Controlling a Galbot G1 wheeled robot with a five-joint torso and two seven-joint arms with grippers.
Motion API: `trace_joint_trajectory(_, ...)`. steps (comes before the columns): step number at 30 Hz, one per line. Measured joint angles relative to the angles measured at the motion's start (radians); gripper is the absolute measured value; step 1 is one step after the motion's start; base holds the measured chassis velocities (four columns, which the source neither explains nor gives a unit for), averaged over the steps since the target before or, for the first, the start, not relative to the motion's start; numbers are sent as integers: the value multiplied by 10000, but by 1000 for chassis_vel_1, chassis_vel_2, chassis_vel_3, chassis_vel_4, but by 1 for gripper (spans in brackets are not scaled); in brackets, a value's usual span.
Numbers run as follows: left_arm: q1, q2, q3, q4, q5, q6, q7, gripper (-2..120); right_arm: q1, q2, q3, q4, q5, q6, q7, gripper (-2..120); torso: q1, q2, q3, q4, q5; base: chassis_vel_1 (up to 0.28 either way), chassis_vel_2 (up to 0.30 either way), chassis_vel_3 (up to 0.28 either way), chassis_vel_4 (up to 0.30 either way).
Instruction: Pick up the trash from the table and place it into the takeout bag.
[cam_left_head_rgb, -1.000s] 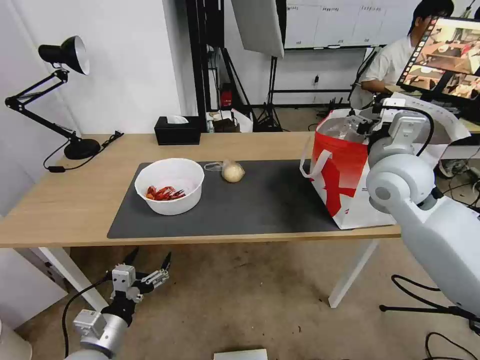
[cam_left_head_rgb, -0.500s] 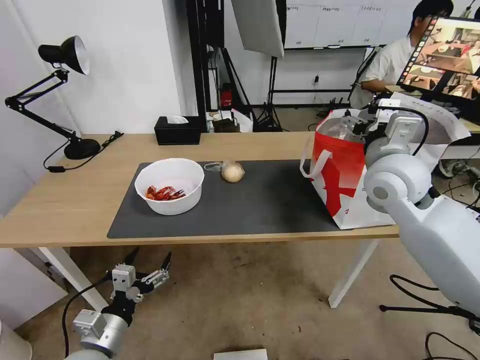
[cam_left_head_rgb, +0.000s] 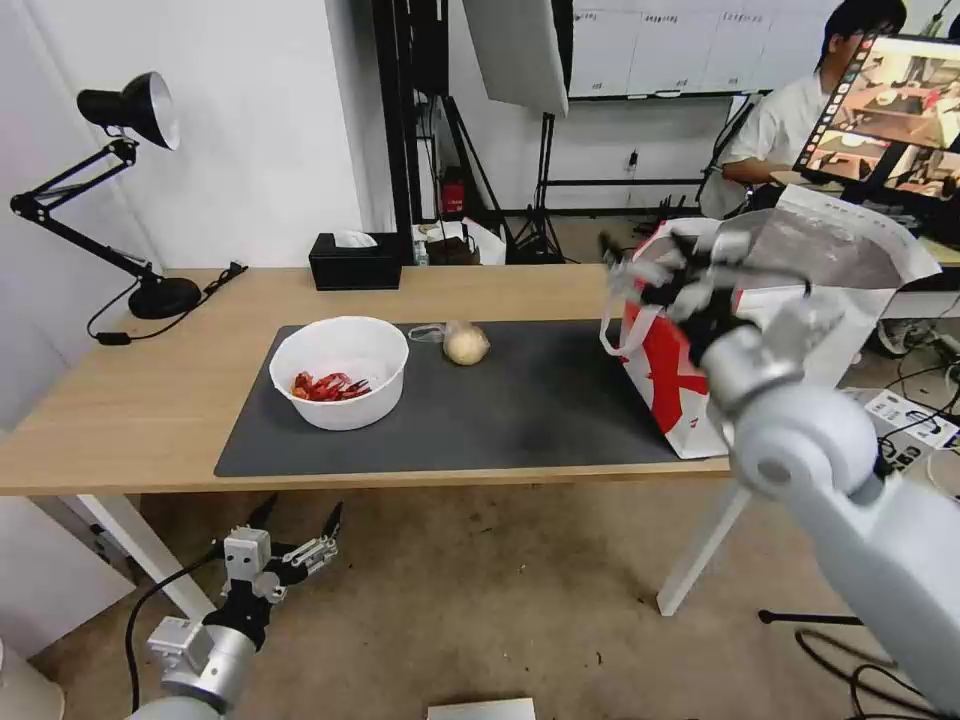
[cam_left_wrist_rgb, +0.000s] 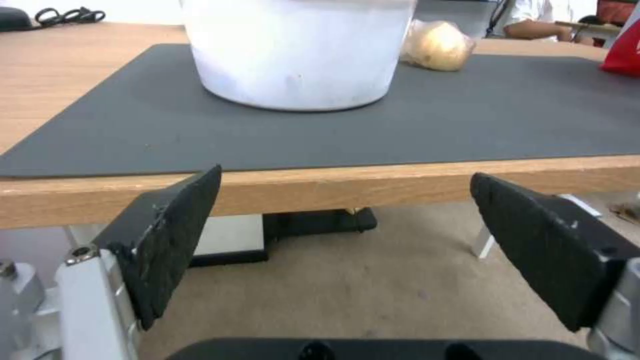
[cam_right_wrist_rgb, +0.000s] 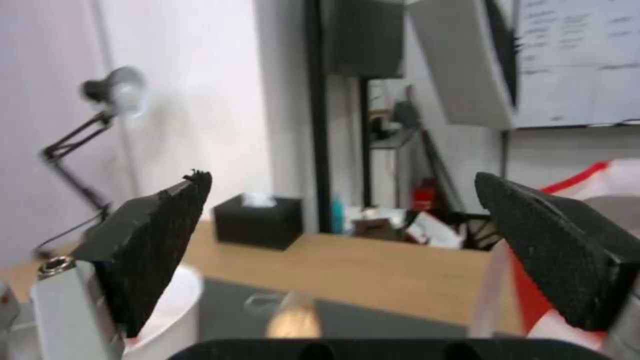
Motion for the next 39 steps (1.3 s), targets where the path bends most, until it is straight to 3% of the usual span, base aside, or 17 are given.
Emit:
trace_joint_trajectory(9,-57,-131,92,56,23,-54,54,100,-2358,7,523,391,-1130,1104,-786,100,0,0,0,-1,-3,0,0,0,0)
trace_joint_trajectory(16,-37,-279,153,74,78,-165,110,100,-4556,658,548,-161,-3305,3104,-896,100,0,0,1,1,-4,0,0,0,0)
trace_joint_trajectory(20,52,-390,163,76,157,-206,173,100,-5947,1203,589,-392,-4191,3756,-958,100,-1,1,0,-2,-3,0,0,0,0)
trace_joint_trajectory(28,167,-562,190,142,322,-253,227,100,-7288,2016,442,-1131,-5409,4274,-944,100,-1,0,0,-1,-3,0,0,0,0)
trace_joint_trajectory(39,227,-560,198,211,367,-254,320,100,-7424,2164,278,-1466,-5622,4308,-912,100,-1,0,0,0,-3,0,0,0,0)
